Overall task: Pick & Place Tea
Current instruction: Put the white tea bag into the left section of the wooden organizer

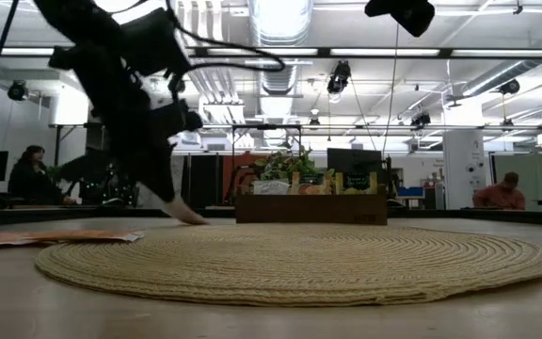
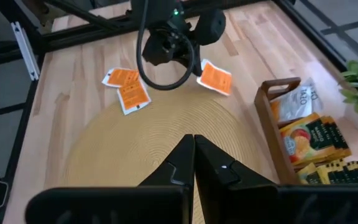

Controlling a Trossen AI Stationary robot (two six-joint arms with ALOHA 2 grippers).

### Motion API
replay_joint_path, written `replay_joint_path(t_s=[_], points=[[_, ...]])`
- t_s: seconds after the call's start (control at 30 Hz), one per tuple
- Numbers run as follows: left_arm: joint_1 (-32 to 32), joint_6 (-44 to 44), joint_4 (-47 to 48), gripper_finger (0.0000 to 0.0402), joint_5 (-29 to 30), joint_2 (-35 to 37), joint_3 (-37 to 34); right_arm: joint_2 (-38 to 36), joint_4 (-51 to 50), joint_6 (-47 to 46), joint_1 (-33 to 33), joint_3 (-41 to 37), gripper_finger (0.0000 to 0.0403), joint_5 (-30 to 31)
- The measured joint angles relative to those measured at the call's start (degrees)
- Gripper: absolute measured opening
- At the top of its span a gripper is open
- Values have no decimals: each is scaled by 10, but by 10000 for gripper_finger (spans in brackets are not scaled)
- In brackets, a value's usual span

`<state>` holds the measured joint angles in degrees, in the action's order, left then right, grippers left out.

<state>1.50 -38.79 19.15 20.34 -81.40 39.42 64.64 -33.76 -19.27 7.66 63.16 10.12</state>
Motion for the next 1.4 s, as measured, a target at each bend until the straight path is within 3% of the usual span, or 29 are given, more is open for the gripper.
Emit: replay_joint_path(t_s=[0.3,0.7,1.13,1.4], points=[[-8,36,113,0,-6,8,161,-50,-4,12,0,0,8,2],[-88,36,169,0,-99,-4,365,-135,-8,68,0,-28,8,6],[-169,13,303,0,-239,-132,573,-223,66,36,0,-141,8,5],[-221,31,399,0,-305,-214,661,-229,74,29,0,-152,8,3]])
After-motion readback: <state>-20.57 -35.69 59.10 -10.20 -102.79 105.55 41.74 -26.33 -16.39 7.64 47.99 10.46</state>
